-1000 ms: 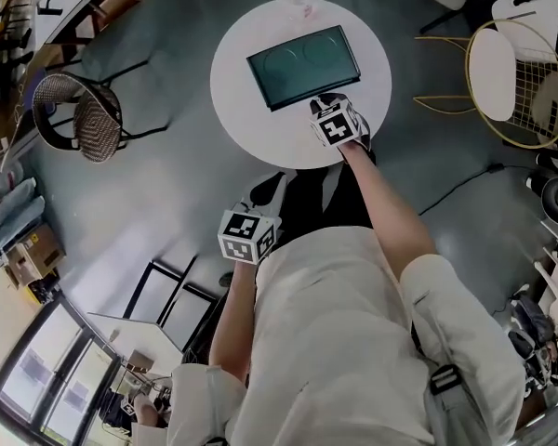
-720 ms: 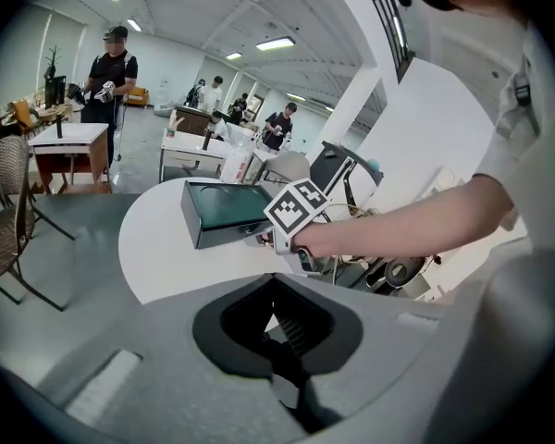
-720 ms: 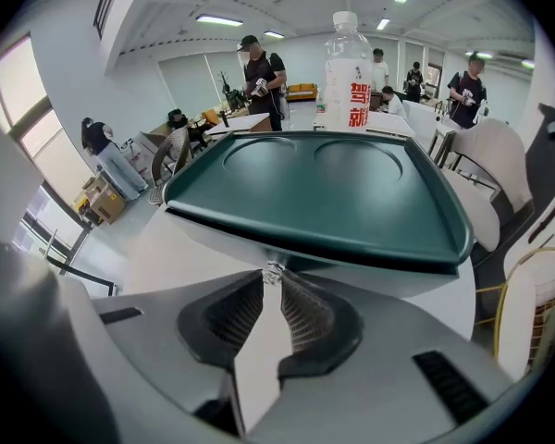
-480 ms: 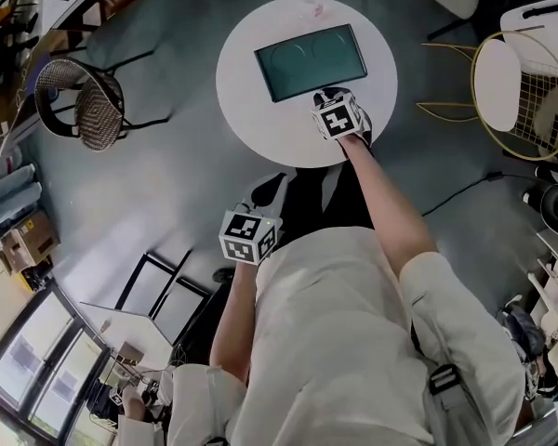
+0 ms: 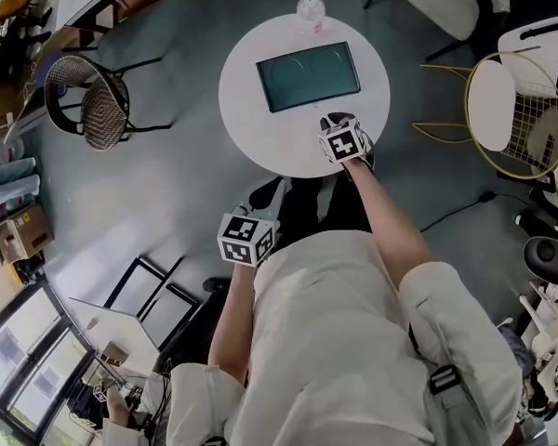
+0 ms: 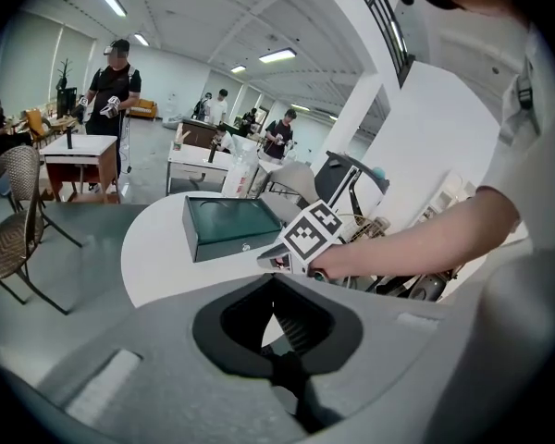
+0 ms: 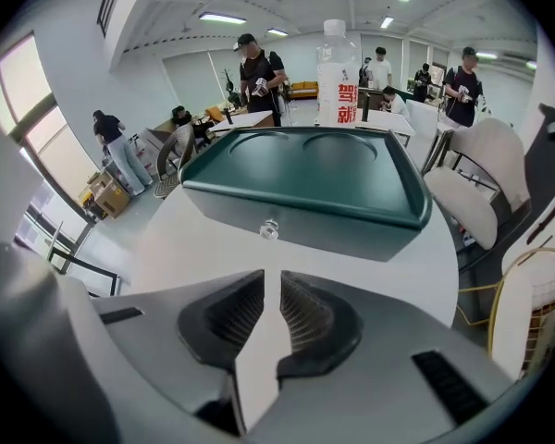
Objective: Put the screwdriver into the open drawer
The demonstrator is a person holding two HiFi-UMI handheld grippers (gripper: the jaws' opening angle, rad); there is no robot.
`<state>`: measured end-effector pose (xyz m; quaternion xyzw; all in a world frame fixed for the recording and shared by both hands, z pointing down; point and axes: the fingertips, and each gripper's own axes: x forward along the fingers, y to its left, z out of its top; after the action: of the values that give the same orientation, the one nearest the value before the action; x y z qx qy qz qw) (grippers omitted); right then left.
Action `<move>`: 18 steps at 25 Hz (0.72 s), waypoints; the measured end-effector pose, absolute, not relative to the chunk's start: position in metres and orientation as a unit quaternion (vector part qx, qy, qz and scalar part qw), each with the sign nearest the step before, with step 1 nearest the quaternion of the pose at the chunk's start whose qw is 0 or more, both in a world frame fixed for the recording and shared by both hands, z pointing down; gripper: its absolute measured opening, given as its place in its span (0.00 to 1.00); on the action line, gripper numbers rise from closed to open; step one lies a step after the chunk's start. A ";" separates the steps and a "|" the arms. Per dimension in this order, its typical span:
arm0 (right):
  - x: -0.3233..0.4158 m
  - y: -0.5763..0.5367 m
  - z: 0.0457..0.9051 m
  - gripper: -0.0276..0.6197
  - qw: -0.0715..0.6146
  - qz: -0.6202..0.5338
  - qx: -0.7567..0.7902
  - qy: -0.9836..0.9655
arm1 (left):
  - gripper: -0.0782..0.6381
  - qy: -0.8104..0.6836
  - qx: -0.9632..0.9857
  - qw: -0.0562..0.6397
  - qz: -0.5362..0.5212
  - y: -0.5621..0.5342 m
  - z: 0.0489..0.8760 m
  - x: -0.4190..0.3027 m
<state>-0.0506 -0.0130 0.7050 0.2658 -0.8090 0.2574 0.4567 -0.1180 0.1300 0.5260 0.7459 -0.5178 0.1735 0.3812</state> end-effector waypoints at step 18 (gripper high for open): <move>0.030 0.022 0.556 0.06 0.328 0.203 0.162 -0.908 | 0.13 -0.598 0.724 0.331 0.090 0.095 0.479 -0.050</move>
<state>0.0295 0.0224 0.5555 0.1618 -0.9083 0.2034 0.3277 -0.0504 0.0955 0.4794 0.7243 -0.5981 0.0903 0.3310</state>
